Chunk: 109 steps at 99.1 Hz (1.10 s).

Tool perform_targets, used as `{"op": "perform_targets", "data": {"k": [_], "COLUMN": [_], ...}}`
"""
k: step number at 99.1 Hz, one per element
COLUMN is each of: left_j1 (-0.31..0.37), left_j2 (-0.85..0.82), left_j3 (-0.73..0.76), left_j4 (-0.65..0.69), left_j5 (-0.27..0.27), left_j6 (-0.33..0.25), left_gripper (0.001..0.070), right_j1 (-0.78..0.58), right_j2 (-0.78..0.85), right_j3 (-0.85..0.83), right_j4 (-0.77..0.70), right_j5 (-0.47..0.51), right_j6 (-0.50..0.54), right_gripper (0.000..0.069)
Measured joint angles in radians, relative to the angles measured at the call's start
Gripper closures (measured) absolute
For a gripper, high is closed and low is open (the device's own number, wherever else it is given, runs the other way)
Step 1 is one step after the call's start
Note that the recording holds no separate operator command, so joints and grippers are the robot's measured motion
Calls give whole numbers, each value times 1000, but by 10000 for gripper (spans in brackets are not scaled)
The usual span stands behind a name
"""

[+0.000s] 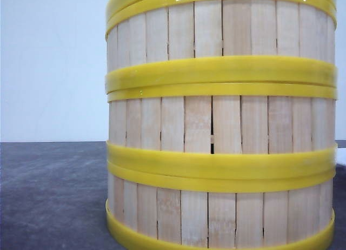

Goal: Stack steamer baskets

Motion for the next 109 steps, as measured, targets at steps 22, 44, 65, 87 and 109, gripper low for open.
{"op": "perform_targets", "data": {"k": [22, 44, 65, 87, 109], "left_j1": [0, 0, 0, 0, 0], "left_j2": [-17, -18, -18, -18, -18], "left_j3": [-68, -68, -68, -68, -68], "left_j4": [46, 47, 47, 47, 47], "left_j5": [1, 0, 0, 0, 0], "left_j6": [7, 8, 8, 8, 8], "left_gripper": [683, 683, 683, 683, 683], "right_j1": [0, 0, 0, 0, 0], "right_j2": [0, 0, 0, 0, 0], "right_j3": [0, 0, 0, 0, 0], "right_j4": [0, 0, 0, 0, 0], "right_j5": [0, 0, 0, 0, 0], "right_j6": [0, 0, 0, 0, 0], "right_gripper": [682, 682, 682, 682, 682]}}
